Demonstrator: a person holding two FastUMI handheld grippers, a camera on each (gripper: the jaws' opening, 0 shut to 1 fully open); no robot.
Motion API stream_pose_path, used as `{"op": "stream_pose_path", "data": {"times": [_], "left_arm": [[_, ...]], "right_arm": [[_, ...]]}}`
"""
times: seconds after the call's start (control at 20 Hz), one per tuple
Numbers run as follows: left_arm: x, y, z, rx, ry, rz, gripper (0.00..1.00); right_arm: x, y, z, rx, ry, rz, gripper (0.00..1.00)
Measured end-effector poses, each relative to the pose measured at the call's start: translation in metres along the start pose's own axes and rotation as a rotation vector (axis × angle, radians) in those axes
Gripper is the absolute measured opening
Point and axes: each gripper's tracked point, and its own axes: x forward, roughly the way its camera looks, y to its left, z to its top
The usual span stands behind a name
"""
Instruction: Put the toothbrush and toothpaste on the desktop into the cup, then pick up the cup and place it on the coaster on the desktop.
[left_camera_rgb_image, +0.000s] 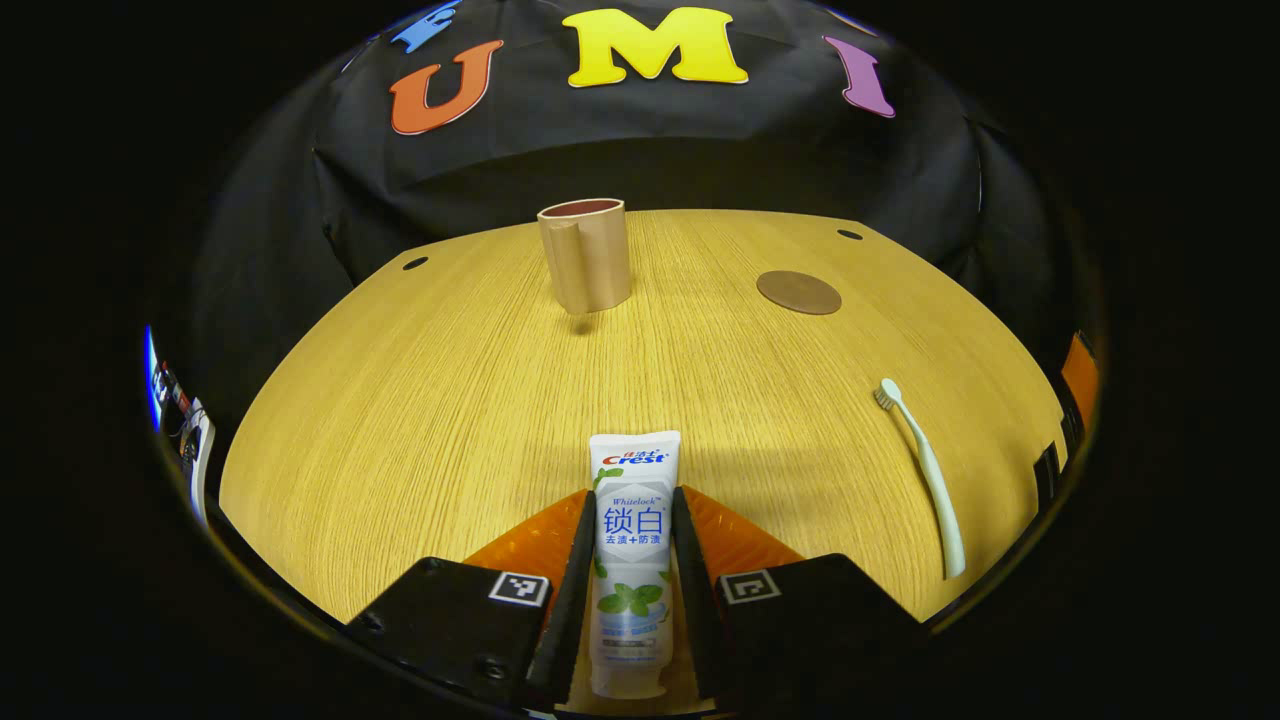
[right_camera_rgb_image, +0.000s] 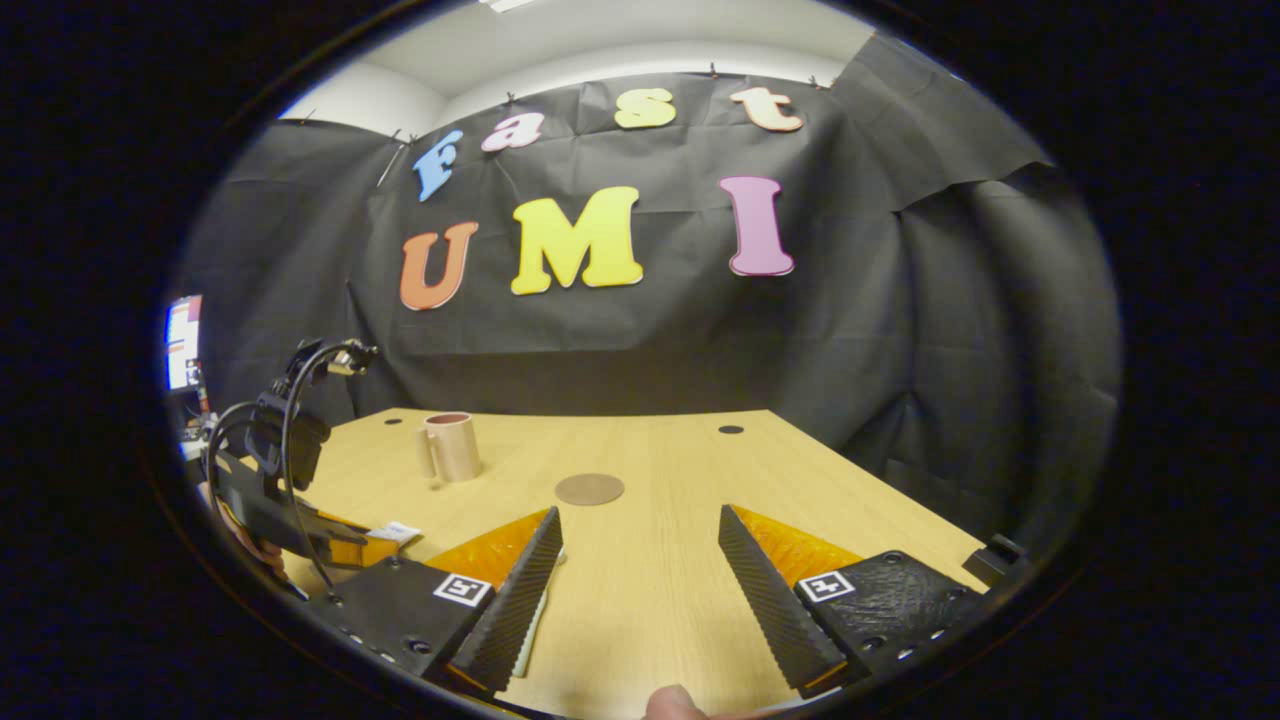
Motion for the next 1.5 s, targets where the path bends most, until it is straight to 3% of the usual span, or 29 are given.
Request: {"op": "stream_pose_path", "data": {"times": [0.45, 0.7, 1.1, 1.2, 1.5], "left_arm": [[-0.005, 0.007, 0.012, -0.066, -0.055, -0.031, 0.38], [-0.018, 0.014, 0.023, -0.082, -0.121, -0.043, 0.35], [-0.034, 0.019, 0.035, -0.121, -0.212, -0.089, 0.34], [-0.036, 0.016, 0.033, -0.124, -0.215, -0.112, 0.26], [-0.04, 0.013, 0.033, -0.12, -0.224, -0.138, 0.19]], "right_arm": [[0.003, 0.041, -0.021, -0.041, 0.087, 0.111, 0.95], [0.006, 0.06, -0.048, -0.007, 0.223, 0.165, 0.96], [0.006, 0.077, -0.077, 0.016, 0.356, 0.185, 0.95], [0.007, 0.079, -0.076, 0.013, 0.355, 0.184, 0.95], [0.007, 0.084, -0.076, 0.009, 0.351, 0.182, 0.93]]}}
